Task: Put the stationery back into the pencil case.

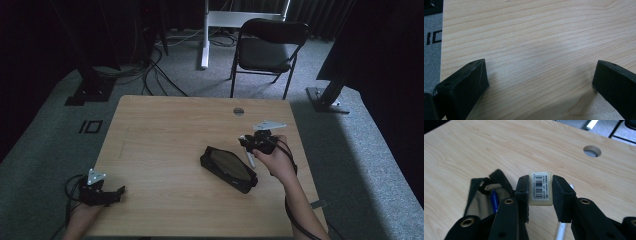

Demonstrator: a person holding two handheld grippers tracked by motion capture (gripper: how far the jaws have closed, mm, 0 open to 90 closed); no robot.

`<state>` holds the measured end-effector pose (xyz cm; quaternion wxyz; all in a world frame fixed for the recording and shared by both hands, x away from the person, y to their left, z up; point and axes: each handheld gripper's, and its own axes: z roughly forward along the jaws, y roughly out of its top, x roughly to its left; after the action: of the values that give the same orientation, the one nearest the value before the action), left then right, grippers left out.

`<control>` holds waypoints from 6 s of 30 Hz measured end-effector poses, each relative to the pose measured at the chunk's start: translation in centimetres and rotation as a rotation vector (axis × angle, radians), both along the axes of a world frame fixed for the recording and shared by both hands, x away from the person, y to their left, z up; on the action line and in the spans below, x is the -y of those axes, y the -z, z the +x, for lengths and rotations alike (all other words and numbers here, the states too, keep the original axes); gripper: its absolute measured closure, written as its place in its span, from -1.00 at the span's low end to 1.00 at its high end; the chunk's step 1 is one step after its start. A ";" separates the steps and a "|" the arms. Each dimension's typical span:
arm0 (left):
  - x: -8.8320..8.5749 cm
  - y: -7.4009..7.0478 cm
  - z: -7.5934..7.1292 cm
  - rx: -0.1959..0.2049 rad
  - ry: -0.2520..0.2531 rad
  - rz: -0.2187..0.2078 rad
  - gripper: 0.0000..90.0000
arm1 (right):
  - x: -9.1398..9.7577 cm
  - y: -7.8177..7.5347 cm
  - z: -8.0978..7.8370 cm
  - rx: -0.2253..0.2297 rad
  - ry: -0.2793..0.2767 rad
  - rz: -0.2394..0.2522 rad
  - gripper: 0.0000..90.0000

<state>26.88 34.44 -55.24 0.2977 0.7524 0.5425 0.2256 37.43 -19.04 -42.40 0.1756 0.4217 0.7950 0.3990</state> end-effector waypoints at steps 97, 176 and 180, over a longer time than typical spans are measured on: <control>0.0 0.0 0.0 0.000 0.000 0.000 -0.99 | -7.3 6.6 0.5 -0.237 -0.328 -0.294 0.51; 0.0 0.0 0.0 0.000 0.000 0.000 -0.99 | -1.5 2.1 1.1 0.003 -0.096 -0.081 0.40; 0.0 0.0 0.0 0.000 0.000 0.000 -0.99 | -0.6 2.9 1.8 0.024 -0.019 -0.067 0.39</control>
<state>26.89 34.44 -55.24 0.2977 0.7524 0.5426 0.2256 39.22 -18.39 -45.34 0.1954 0.4033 0.8098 0.3788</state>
